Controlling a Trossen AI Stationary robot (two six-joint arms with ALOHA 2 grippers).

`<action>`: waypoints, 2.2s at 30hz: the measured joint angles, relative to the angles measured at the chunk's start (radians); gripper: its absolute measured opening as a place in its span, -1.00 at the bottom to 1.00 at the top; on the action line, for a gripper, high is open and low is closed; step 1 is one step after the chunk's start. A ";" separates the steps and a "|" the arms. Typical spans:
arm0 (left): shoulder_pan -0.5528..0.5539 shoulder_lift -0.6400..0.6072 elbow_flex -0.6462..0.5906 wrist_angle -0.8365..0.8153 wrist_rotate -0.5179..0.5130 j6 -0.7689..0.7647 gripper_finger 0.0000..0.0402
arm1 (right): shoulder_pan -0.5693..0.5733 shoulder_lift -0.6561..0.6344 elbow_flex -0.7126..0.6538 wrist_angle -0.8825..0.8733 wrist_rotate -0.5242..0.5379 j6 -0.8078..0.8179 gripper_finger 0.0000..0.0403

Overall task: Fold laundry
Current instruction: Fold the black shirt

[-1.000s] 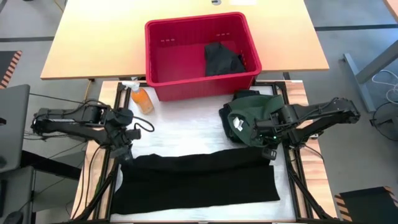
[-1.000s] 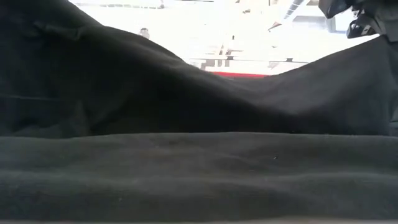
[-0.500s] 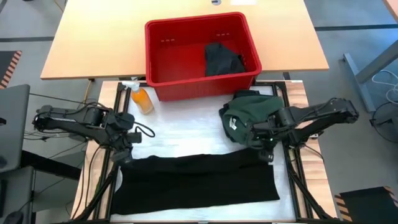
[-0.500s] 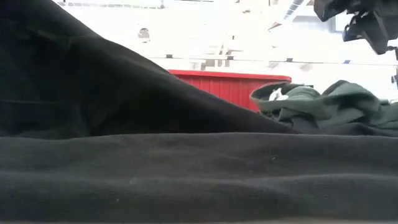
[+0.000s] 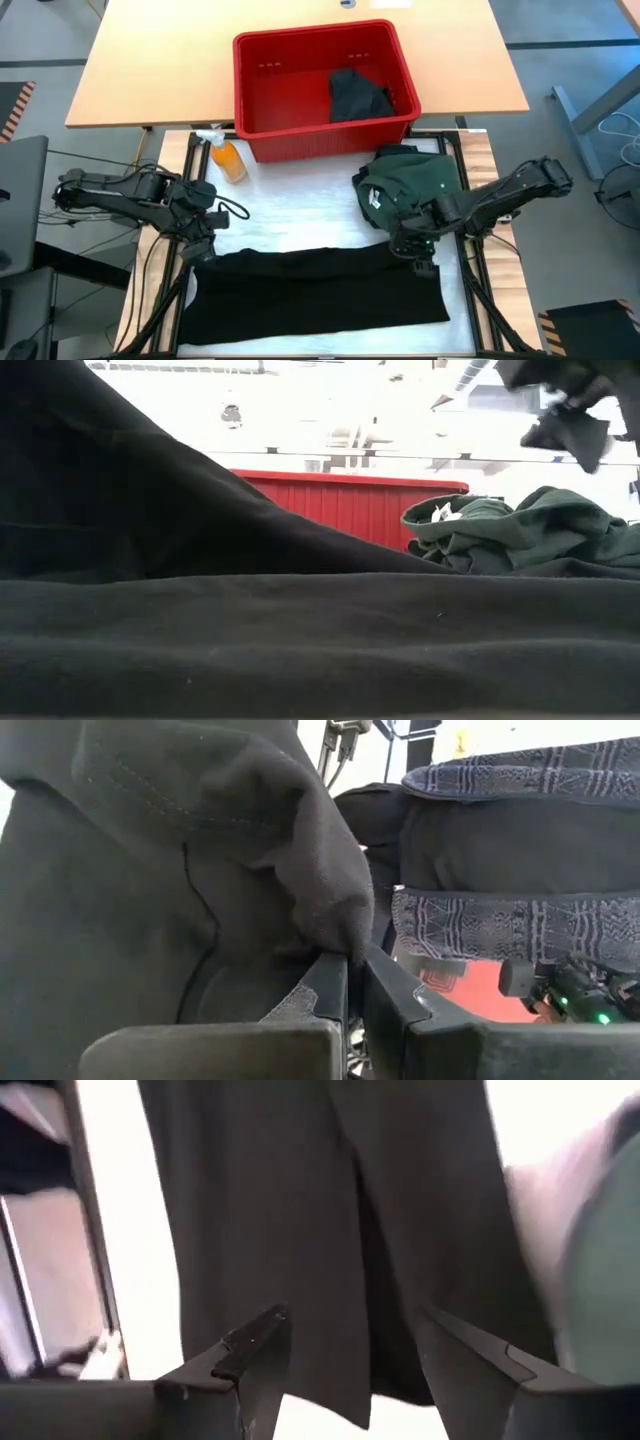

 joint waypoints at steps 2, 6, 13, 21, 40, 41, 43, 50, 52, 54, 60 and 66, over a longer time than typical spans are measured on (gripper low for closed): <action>0.000 0.000 0.000 0.000 -0.005 0.000 -1.00 | -0.011 0.012 -0.035 -0.008 0.012 -0.012 0.15; 0.000 0.000 0.000 0.001 -0.004 -0.008 -1.00 | -0.075 0.014 -0.029 0.032 0.055 -0.022 0.06; 0.000 0.000 0.000 0.002 -0.003 -0.008 -1.00 | -0.240 -0.021 0.114 0.033 0.278 -0.099 -0.03; 0.000 0.000 0.000 0.003 -0.006 -0.009 -1.00 | -0.469 0.052 0.147 0.043 0.370 -0.243 0.03; 0.000 0.000 0.000 0.003 -0.030 -0.005 -1.00 | -0.520 0.243 0.208 0.179 0.825 -0.277 -0.86; 0.000 0.000 0.000 0.003 -0.030 -0.005 -1.00 | -0.524 0.243 0.220 0.185 0.862 -0.268 -0.83; 0.000 0.000 0.000 0.003 -0.030 -0.005 -1.00 | -0.537 0.242 0.230 0.234 0.892 -0.271 -0.79; 0.000 0.000 0.000 0.006 -0.030 -0.009 -1.00 | -0.597 0.254 0.230 0.257 0.556 -0.261 -0.70; 0.000 0.000 0.000 0.011 -0.030 -0.012 -1.00 | -0.601 0.255 0.230 0.208 0.554 -0.260 -0.61; 0.000 0.000 0.000 0.011 -0.030 -0.016 -1.00 | -0.610 0.252 0.230 0.172 0.569 -0.252 -0.51; 0.000 0.000 0.000 0.012 -0.030 -0.015 -1.00 | -0.627 0.223 0.260 0.044 0.525 -0.196 -0.11; 0.000 0.000 0.000 0.011 -0.031 -0.015 -1.00 | -0.594 0.164 0.355 -0.157 0.423 -0.196 0.24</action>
